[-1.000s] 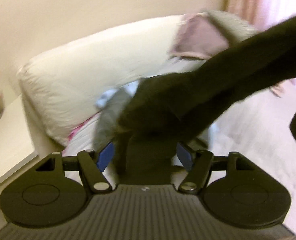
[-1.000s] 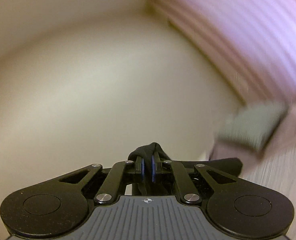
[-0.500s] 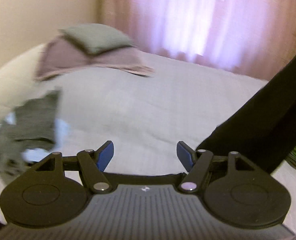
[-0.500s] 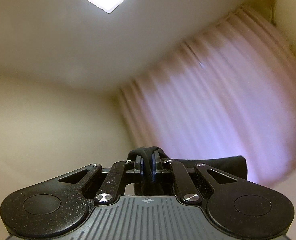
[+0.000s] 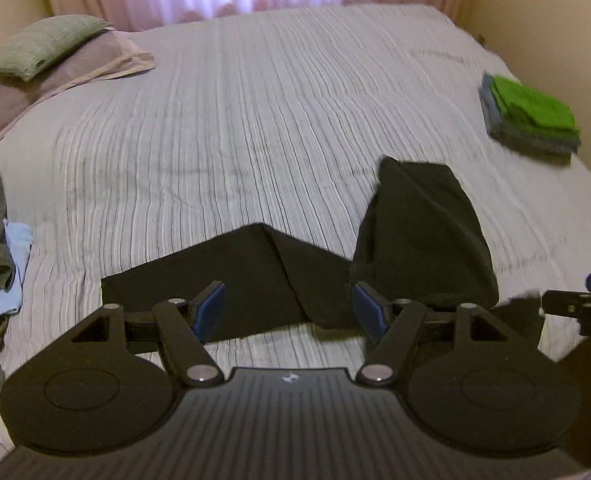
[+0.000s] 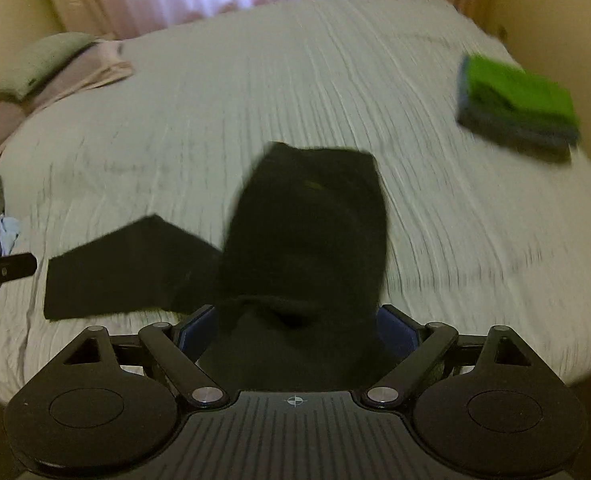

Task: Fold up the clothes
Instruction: 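Lay the trousers onto open bed space with the right tool and release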

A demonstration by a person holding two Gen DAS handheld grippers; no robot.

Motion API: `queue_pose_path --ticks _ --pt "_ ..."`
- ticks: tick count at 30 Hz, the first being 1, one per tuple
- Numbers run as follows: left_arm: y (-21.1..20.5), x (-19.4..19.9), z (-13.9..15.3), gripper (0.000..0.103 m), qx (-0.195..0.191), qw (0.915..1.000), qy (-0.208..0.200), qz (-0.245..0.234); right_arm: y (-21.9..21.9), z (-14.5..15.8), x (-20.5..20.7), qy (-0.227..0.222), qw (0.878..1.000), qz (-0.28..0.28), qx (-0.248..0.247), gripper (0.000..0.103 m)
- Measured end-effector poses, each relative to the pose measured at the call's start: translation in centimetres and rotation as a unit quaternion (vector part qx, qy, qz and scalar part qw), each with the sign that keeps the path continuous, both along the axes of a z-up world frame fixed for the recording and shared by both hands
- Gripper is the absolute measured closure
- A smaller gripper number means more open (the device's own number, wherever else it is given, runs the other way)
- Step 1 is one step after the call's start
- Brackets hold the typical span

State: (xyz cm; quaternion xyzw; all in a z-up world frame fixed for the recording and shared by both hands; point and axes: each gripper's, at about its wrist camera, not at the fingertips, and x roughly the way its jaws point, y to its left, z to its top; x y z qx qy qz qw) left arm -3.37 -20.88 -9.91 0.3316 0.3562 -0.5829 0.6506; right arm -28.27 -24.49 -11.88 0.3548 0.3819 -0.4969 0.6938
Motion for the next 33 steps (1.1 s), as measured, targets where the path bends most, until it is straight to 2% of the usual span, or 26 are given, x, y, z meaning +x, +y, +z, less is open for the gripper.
queue_pose_path --ticks 2,6,16,26,33 --pt "-0.2 0.2 -0.3 0.036 0.008 0.9999 -0.003 -0.014 0.5 -0.2 -0.8 0.001 1.000 -0.018 0.004 0.014" --pt "-0.7 1.7 -0.4 0.036 0.018 0.9991 -0.007 -0.037 0.7 0.6 0.6 0.006 0.999 -0.041 0.017 0.014" --pt "-1.6 6.2 -0.5 0.036 0.028 0.9962 -0.022 -0.080 2.4 -0.2 7.7 0.025 0.998 -0.047 0.026 0.014" --pt "-1.7 7.9 -0.9 0.036 0.031 0.9945 -0.021 -0.097 3.3 -1.2 9.5 0.048 0.996 -0.063 0.038 0.014" --pt "-2.3 7.3 -1.2 0.036 0.035 0.9951 -0.028 -0.088 2.4 -1.7 8.5 0.048 0.996 -0.058 0.044 0.014"
